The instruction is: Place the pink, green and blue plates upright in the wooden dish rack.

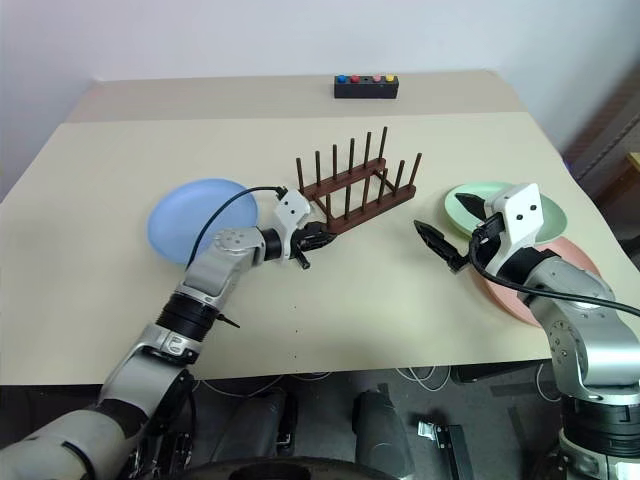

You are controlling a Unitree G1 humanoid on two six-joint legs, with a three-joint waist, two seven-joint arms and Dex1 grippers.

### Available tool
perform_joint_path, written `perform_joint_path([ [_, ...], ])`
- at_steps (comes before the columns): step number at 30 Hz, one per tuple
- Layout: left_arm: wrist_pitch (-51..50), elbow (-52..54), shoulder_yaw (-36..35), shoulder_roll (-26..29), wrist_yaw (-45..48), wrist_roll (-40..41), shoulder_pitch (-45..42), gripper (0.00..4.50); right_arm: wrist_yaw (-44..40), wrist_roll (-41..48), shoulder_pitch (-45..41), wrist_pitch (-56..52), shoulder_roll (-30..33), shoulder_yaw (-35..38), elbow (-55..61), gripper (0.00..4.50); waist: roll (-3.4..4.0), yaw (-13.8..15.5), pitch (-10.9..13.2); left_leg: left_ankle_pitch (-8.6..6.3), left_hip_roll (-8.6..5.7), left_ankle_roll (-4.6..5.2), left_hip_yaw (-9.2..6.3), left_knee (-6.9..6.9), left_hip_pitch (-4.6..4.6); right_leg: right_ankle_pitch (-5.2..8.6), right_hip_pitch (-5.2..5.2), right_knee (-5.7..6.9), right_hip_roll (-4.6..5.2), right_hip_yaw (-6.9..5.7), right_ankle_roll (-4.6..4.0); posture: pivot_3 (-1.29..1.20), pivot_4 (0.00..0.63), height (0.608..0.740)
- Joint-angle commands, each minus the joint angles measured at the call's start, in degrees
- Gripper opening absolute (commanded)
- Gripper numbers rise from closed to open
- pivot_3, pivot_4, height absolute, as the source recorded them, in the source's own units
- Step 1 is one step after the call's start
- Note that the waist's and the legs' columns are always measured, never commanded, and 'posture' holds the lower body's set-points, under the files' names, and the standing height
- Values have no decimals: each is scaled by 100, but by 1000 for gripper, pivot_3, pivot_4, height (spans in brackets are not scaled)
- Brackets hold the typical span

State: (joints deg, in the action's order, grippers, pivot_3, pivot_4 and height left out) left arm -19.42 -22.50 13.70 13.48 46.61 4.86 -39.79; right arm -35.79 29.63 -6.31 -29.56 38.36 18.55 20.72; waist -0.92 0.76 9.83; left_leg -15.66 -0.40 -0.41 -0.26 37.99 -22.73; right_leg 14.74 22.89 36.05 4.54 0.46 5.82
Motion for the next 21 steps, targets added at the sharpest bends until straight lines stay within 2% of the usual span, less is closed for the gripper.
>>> perform_joint_path([
  [1, 471, 24, -132, 218, 967, 393, -253, 718, -30, 29, -128, 114, 57, 119, 3, 4500, 0, -5, 0, 0, 0, 0, 0, 0, -3, 1, 3, 0, 0, 0, -3, 0, 150, 740],
  [7, 1064, -398, -29, 489, 1887, 366, -284, 718, -29, 69, -142, 79, 35, 113, 74, 4500, 1, -5, 0, 0, 0, 0, 0, 1, -46, -3, 48, 5, 2, -2, 4, 0, 150, 740],
  [14, 1976, -1135, 134, 498, 1985, -68, -422, 718, -128, 232, -22, -31, 66, 157, 207, 4500, 0, 1, 0, 0, -1, 1, -3, 4, -54, -4, 53, 7, 1, -7, 5, 0, 150, 740],
  [21, 2269, -1416, 89, 405, 2072, -103, -499, 718, -438, 591, 305, -204, 214, 280, 487, 4500, 1, -3, 0, 0, -2, 2, -3, 7, -55, -8, 53, 8, 1, -7, 12, 0, 150, 740],
])
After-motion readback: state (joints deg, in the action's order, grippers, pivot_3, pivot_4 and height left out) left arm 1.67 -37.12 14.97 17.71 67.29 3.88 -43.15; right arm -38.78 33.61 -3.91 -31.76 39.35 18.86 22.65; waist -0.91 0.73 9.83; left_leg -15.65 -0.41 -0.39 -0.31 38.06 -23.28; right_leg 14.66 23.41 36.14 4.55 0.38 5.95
